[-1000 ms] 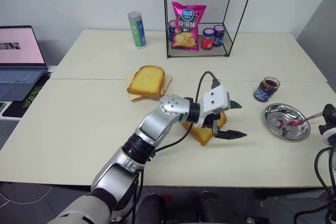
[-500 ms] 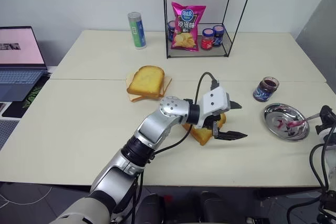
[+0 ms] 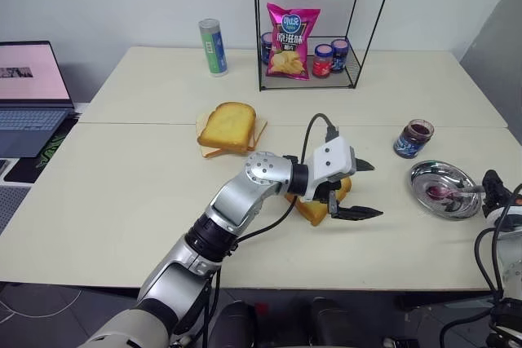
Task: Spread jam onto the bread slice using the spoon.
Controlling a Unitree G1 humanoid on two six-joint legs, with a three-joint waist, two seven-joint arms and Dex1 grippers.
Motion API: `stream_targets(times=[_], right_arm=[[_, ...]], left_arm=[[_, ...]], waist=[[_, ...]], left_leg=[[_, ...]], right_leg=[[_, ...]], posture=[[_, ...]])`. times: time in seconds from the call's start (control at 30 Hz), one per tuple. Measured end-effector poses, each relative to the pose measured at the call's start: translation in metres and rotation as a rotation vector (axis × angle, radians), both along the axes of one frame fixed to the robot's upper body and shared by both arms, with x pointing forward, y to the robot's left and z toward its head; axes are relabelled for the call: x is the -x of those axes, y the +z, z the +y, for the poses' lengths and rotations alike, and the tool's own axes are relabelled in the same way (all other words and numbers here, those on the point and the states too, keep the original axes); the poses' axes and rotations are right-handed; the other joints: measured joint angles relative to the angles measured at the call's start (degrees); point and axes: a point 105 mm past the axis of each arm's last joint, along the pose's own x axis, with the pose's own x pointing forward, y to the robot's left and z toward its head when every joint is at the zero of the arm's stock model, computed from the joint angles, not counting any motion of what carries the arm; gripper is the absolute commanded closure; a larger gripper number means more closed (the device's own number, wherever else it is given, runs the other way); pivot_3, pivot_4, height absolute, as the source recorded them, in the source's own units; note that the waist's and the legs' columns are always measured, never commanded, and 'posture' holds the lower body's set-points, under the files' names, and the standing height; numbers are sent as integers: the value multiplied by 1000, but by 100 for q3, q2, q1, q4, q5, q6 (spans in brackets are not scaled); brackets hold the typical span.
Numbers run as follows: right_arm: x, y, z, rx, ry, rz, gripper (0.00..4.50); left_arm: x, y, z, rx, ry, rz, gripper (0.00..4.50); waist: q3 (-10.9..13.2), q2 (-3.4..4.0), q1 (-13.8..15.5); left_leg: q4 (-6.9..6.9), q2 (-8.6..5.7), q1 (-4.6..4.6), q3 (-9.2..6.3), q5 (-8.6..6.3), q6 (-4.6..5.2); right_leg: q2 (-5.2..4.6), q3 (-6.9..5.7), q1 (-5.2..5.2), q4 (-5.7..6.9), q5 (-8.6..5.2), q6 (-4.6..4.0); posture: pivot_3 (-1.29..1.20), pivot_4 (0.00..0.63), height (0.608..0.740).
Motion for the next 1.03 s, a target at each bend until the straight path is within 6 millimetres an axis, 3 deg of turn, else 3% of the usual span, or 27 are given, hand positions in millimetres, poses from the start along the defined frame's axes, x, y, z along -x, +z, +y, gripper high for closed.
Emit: stream_targets(times=[0.13,0.33,0.47,0.5,0.53,0.6,0.7,0.8,0.93,1.03], right_arm=[[1,-1,-1,14,-12,15,33],[17,4,-19,168,-126,110,33],[26,28,-20,371,-124,153,33],[24,46,-11,466,-76,142,33],[22,51,-5,499,-42,141,33],[13,75,36,656,200,118,33],[13,88,77,763,460,108,33],[27,70,115,765,762,181,33],[60,47,146,715,1095,304,33],[71,42,152,667,1163,330,33]], left_arm=[[1,0,0,0,-1,2,0],[0,1,4,-9,9,-3,0],[-10,1,18,-14,69,-1,0],[-16,1,28,-21,113,5,0],[-18,1,31,-23,127,9,0],[-31,1,61,-46,221,11,0],[-43,-2,98,-73,336,42,0],[-45,-16,134,-133,426,103,0],[-34,-35,189,-250,524,189,0],[-24,-36,193,-253,507,209,0]], waist=[[0,0,0],[-2,3,3],[-4,12,-15],[-4,12,-26],[-2,16,-32],[-4,23,-70],[-3,11,-26],[1,-3,32],[5,-25,49],[11,-41,136]], left_leg=[[0,0,0,0,0,0],[-1,-1,0,-1,0,0],[-1,1,3,3,0,-1],[1,3,5,3,1,-1],[-1,2,7,5,1,-2],[-6,12,17,5,1,-2],[-6,17,17,-15,9,-16],[-1,13,7,-19,9,-16],[-4,6,-2,-18,6,-10],[3,4,-3,-17,6,-10]], right_leg=[[0,0,0,0,0,0],[-1,0,0,0,0,0],[-1,4,-2,4,-1,1],[1,5,-3,8,-1,1],[1,9,-5,13,-1,2],[10,13,-4,16,-1,1],[18,-9,2,18,-3,-2],[8,-18,3,12,-5,-5],[-10,-23,5,-9,-5,-5],[-17,-23,6,-12,-1,0]], posture=[[0,150,740],[0,150,740],[0,150,740],[0,150,740],[0,150,740],[0,150,740],[0,150,740],[0,150,740],[0,150,740],[0,150,740]])
